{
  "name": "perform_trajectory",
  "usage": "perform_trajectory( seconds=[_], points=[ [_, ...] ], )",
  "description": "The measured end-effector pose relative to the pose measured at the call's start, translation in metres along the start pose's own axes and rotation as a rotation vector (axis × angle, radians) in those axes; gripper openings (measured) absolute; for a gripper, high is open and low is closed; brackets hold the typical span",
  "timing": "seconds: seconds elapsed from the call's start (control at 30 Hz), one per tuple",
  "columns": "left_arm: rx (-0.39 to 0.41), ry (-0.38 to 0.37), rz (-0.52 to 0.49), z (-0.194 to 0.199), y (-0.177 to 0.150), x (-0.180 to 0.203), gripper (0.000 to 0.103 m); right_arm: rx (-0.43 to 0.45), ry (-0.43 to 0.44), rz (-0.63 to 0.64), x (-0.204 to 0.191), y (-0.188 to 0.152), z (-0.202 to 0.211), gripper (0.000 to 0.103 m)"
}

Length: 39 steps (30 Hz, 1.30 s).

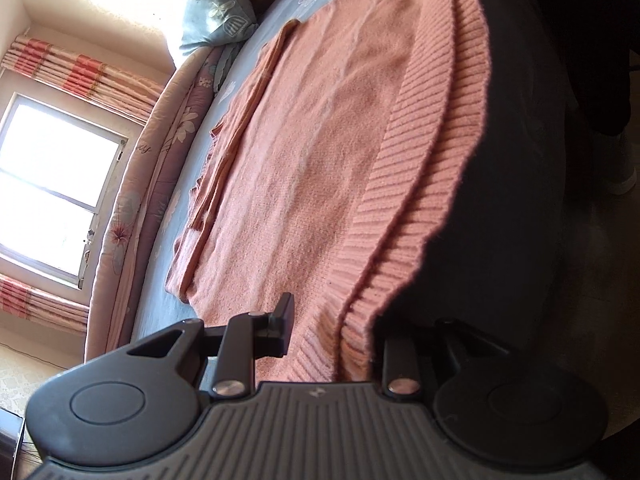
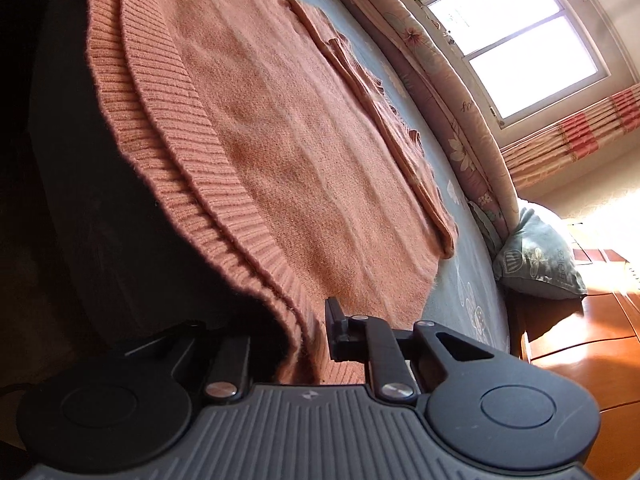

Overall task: Fold clothes
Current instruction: 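Lift the hem with both grippers and carry it over toward the collar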

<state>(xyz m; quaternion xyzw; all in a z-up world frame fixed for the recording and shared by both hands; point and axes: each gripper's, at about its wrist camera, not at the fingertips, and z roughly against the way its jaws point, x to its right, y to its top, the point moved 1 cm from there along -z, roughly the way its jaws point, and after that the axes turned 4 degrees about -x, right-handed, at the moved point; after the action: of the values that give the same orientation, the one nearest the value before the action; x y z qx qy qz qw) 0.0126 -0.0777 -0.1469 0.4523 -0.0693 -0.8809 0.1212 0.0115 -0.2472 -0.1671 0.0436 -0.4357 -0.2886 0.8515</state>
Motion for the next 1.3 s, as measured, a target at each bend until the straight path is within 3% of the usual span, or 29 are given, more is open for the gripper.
perform_trajectory(
  seconds=[0.13, 0.23, 0.43, 0.87, 1.3],
  points=[
    [-0.018, 0.004, -0.084, -0.001, -0.001, 0.007, 0.012, 0.005, 0.020, -0.020, 0.007, 0.001, -0.002, 0.012],
    [-0.025, 0.006, -0.116, -0.002, -0.001, 0.008, 0.008, 0.012, 0.025, -0.033, 0.013, 0.002, -0.001, 0.011],
    [-0.032, 0.043, -0.191, -0.002, 0.004, 0.002, 0.007, 0.041, 0.001, -0.020, 0.029, 0.010, 0.002, 0.011],
    [-0.040, 0.128, -0.168, -0.027, 0.021, -0.036, 0.007, 0.087, -0.056, -0.039, 0.066, 0.028, -0.011, 0.009],
    [-0.049, 0.214, -0.162, -0.069, 0.038, -0.061, 0.007, 0.100, -0.160, 0.011, 0.076, 0.042, -0.042, 0.009]
  ],
)
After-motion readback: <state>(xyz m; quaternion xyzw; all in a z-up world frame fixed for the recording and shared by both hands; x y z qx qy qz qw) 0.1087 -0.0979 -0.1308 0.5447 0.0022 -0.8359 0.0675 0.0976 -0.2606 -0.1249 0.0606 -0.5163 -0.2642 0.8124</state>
